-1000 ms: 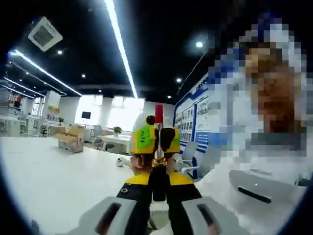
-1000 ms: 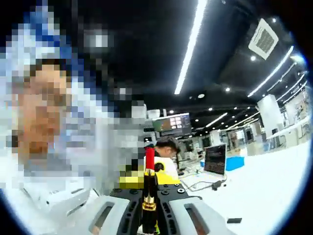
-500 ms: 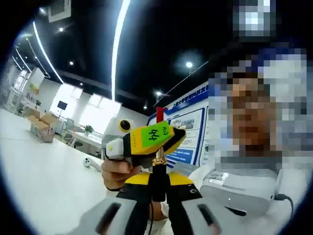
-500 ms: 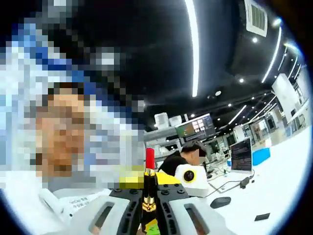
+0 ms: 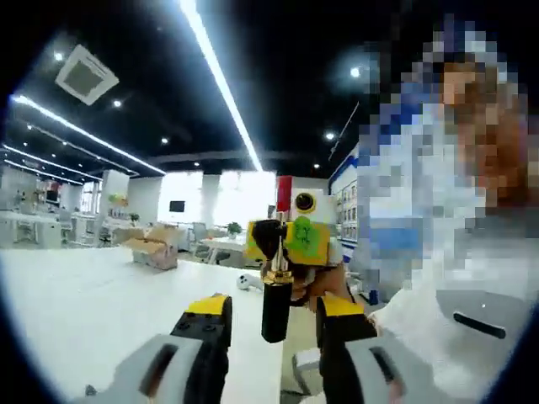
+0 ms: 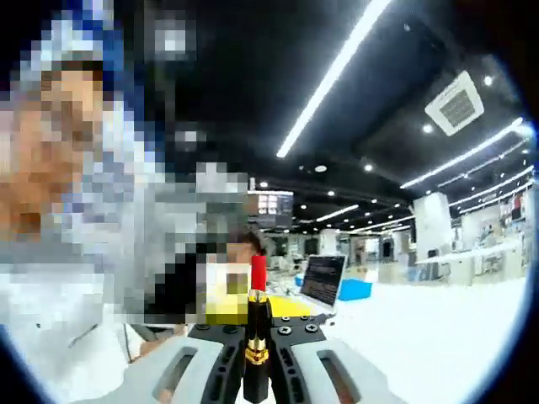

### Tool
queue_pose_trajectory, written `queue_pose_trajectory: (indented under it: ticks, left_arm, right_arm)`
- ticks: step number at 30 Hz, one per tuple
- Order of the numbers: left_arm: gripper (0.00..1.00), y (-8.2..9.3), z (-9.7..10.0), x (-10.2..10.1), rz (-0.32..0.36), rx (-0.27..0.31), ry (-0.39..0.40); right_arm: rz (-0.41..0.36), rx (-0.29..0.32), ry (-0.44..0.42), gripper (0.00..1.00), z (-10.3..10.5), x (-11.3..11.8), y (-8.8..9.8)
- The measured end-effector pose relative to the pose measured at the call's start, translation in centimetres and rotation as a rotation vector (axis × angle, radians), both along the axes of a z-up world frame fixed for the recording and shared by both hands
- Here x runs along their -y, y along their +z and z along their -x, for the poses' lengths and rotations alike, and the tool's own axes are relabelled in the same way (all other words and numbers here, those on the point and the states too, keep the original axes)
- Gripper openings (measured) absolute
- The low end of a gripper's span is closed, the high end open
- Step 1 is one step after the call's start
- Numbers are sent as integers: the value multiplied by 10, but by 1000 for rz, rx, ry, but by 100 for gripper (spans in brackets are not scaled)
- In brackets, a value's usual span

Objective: Unscrew the lipstick cap, remove the lipstick, and put the cap back on the lipstick

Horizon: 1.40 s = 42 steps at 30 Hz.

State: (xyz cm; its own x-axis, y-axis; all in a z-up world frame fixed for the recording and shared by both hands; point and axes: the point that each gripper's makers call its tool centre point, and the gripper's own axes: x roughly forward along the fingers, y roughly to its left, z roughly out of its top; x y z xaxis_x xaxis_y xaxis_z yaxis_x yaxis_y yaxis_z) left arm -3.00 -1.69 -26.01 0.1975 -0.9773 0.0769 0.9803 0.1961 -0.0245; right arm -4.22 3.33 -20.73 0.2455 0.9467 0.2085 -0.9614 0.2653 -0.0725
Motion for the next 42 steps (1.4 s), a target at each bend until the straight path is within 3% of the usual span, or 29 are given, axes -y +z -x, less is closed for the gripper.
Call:
queue_pose_trajectory:
  ticks: [5,10,14,15,22,24,29,33,42]
  left_arm:
    - [44,-5,-10,5,-68,98,126]
    - [42,-1,-16,4,-124,218,263]
    - [35,5,-16,0,-103,223,295]
    - [30,5,-17,0,-105,223,299]
    - [14,2,-15,-3,-102,188,265]
    - [13,2,-12,-3,-84,146,229]
    - [13,3,-8,-4,-87,134,193]
    - [13,5,8,-3,-68,90,72]
    - [13,-3,52,-3,-64,-42,-262]
  right_arm:
    - [1,54,-87,6,-7,4,5]
    - [-25,66,-127,6,-14,13,11]
    - [-49,64,-152,6,-18,17,14]
    - [-57,65,-157,6,-19,18,15]
    - [-41,54,-121,6,-16,9,9]
    - [-39,53,-111,6,-15,9,9]
    - [-55,19,-65,6,-11,9,10]
    - [-87,-37,61,6,4,9,14]
    - [-69,-136,362,6,45,-4,5]
